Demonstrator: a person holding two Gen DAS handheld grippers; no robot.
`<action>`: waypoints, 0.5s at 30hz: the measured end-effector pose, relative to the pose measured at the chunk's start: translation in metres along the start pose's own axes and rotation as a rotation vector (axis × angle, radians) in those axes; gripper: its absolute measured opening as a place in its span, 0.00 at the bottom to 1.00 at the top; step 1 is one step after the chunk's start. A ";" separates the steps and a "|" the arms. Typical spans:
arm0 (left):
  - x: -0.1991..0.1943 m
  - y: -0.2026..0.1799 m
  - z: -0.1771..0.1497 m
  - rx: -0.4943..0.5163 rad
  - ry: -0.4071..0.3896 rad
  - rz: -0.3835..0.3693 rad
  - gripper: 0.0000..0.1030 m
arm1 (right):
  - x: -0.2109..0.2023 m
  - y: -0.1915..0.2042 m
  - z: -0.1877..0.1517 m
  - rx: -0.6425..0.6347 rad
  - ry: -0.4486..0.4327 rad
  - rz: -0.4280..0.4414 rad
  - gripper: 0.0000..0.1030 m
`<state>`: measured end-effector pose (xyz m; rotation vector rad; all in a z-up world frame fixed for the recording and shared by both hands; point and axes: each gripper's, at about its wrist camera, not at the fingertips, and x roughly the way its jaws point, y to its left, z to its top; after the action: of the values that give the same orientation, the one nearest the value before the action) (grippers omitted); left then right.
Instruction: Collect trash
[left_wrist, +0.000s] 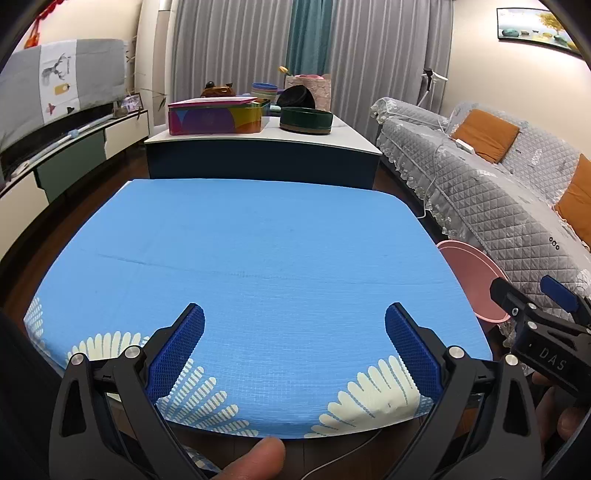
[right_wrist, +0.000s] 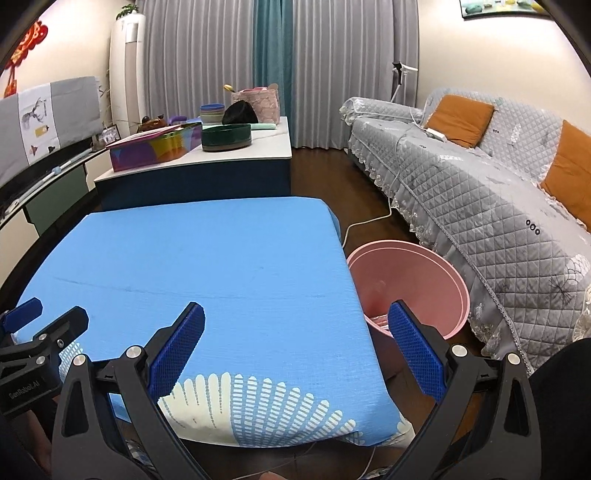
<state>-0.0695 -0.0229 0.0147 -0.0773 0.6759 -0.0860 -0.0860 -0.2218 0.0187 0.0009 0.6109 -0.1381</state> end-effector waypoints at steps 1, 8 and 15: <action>0.000 -0.001 0.000 0.001 0.002 -0.001 0.92 | 0.000 0.000 0.000 0.000 0.001 -0.002 0.95; 0.001 -0.003 -0.001 0.010 0.000 -0.004 0.92 | 0.001 -0.006 0.000 0.016 0.002 -0.012 0.95; 0.001 -0.002 0.000 0.010 -0.001 -0.005 0.92 | 0.000 -0.006 0.001 0.016 -0.004 -0.017 0.95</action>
<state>-0.0689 -0.0254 0.0142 -0.0690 0.6746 -0.0943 -0.0859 -0.2282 0.0194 0.0113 0.6058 -0.1595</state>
